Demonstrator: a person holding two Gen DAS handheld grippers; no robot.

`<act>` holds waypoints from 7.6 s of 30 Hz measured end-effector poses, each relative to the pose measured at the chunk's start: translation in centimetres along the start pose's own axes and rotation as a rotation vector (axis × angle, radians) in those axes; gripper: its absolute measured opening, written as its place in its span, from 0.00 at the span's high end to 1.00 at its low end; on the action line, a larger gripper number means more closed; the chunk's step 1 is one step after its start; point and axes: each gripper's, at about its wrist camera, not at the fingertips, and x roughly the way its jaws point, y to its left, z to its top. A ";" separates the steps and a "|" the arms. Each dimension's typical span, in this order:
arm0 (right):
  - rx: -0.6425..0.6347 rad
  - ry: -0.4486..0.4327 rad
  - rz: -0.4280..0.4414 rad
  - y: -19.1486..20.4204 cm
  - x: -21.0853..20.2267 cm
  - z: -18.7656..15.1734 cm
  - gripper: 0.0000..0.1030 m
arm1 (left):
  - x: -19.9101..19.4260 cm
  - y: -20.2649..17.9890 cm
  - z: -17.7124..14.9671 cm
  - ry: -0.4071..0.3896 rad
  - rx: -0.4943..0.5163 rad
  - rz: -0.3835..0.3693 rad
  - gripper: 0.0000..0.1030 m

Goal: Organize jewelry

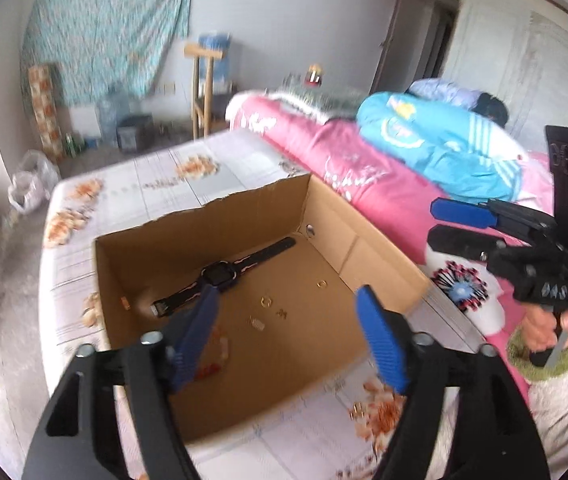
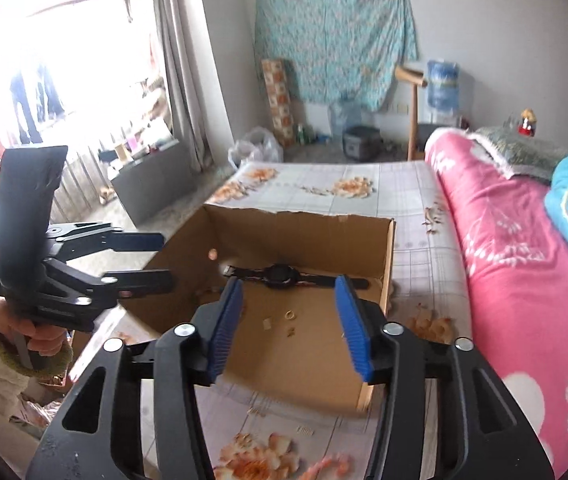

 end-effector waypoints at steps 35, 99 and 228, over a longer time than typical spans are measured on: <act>0.270 0.279 -0.027 1.6 4.9 -16.0 0.81 | 9.3 -8.5 -15.9 0.112 0.253 -0.099 0.63; 0.348 0.240 0.047 1.1 4.2 -15.8 0.79 | 11.2 -8.8 -15.8 0.170 0.255 -0.127 0.99; 0.146 0.142 -0.181 3.0 3.3 -14.5 0.86 | 12.4 -6.2 -12.5 0.111 0.121 0.005 1.00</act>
